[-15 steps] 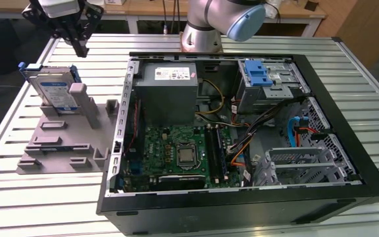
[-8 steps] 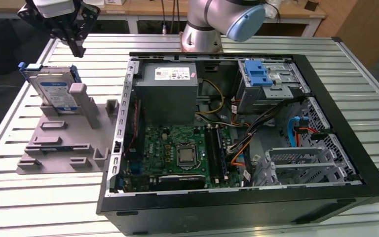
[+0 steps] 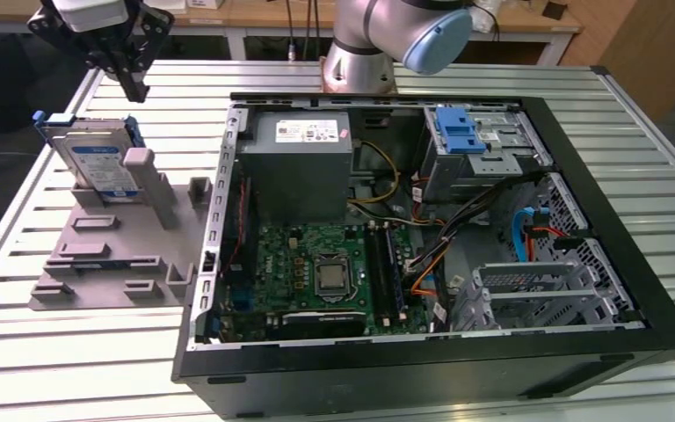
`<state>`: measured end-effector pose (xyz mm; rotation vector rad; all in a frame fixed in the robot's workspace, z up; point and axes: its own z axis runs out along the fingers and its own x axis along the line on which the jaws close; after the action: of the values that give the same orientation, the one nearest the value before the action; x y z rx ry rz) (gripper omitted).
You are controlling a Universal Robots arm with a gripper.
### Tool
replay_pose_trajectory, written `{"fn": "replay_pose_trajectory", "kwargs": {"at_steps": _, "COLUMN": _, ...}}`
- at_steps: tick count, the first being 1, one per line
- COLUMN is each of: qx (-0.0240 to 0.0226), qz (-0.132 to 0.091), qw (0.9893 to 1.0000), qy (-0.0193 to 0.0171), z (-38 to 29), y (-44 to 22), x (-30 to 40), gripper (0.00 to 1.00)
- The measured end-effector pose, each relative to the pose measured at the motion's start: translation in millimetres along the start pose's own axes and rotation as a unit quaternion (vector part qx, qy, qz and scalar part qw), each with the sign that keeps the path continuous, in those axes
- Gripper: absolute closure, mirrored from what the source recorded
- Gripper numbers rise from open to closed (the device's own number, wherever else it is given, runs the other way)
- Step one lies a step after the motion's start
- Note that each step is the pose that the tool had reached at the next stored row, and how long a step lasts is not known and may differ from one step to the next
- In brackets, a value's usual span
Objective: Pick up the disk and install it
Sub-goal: 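Reach for the disk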
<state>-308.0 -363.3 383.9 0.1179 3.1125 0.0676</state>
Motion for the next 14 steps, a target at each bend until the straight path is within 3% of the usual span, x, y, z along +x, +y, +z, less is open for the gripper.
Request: {"fn": "replay_pose_trajectory", "kwargs": {"at_steps": 14, "qx": 0.0000, "qz": 0.000, "qw": 1.0000, "qy": 0.0000, "z": 0.0, "y": -0.2, "x": 3.0, "gripper": 0.89}}
